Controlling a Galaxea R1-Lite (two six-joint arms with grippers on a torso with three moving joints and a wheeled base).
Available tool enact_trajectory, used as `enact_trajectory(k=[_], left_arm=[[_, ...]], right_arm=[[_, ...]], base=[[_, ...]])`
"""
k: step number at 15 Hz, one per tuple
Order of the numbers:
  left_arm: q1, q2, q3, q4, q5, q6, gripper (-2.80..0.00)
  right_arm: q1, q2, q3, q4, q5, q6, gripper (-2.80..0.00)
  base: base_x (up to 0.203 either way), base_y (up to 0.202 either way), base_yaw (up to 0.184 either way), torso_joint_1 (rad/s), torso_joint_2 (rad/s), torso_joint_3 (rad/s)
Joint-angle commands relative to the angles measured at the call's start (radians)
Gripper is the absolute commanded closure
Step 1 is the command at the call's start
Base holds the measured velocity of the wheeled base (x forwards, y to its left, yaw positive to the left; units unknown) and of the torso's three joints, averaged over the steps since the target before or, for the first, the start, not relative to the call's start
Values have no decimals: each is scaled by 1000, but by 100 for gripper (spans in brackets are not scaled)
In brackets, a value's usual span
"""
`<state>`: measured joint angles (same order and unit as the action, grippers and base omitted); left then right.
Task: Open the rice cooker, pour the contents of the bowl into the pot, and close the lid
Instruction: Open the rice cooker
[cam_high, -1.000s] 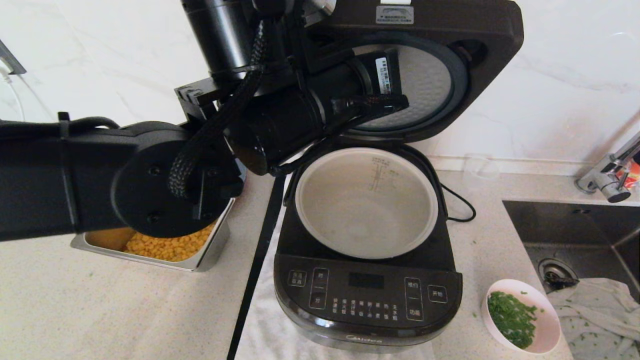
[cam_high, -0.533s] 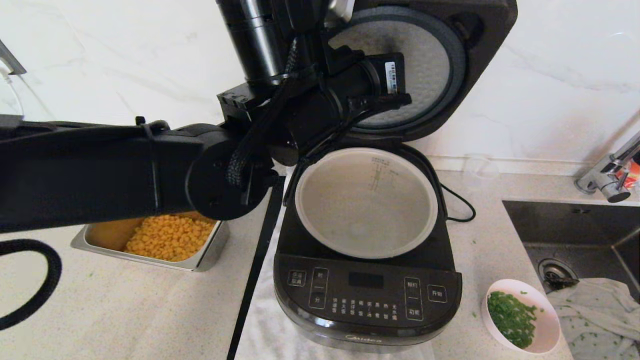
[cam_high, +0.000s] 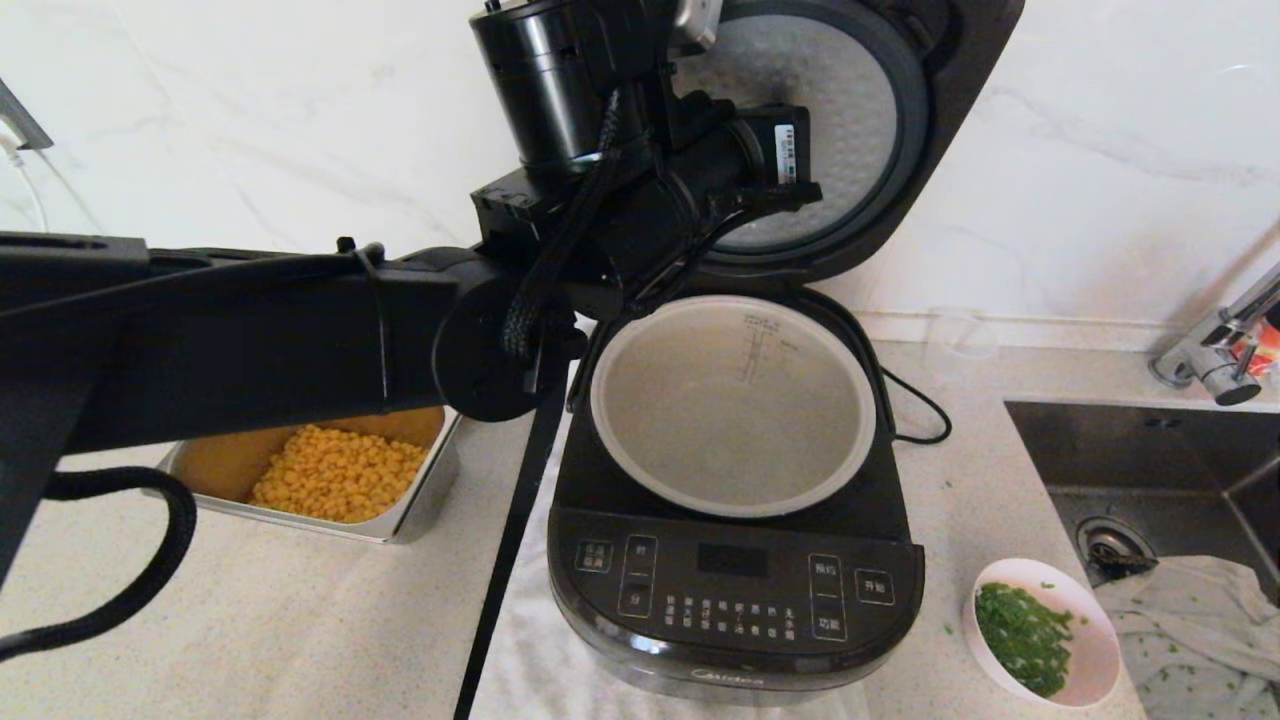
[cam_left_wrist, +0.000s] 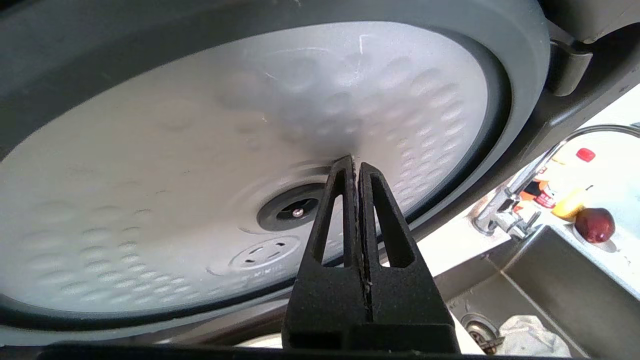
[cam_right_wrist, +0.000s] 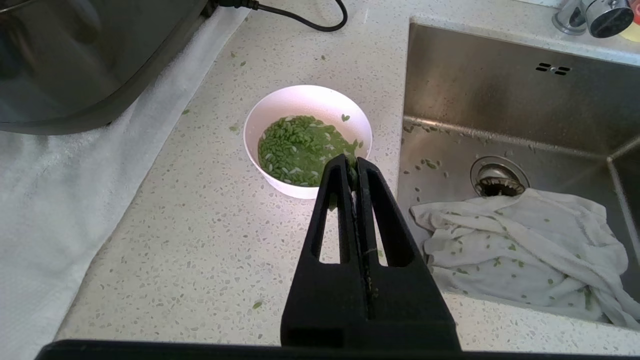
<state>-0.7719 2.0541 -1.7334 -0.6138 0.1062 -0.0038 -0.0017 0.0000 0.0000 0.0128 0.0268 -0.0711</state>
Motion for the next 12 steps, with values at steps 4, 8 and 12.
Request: enact_trajectory(k=[4,8,12], left_arm=[[-13,-205,190,2,41,-13,0],[-18,-404,420,27,81,-11,0],[11,-709,748,67,132,-6,0]], right_arm=[[0,-2,0,1,1,-1,0],[0,0,0,0,1,-1,0],[0,-2,0,1,1,-1,0]], base=[[0,0,0,0,0,0],[0,0,0,0,0,0],[0,0,0,0,0,0]])
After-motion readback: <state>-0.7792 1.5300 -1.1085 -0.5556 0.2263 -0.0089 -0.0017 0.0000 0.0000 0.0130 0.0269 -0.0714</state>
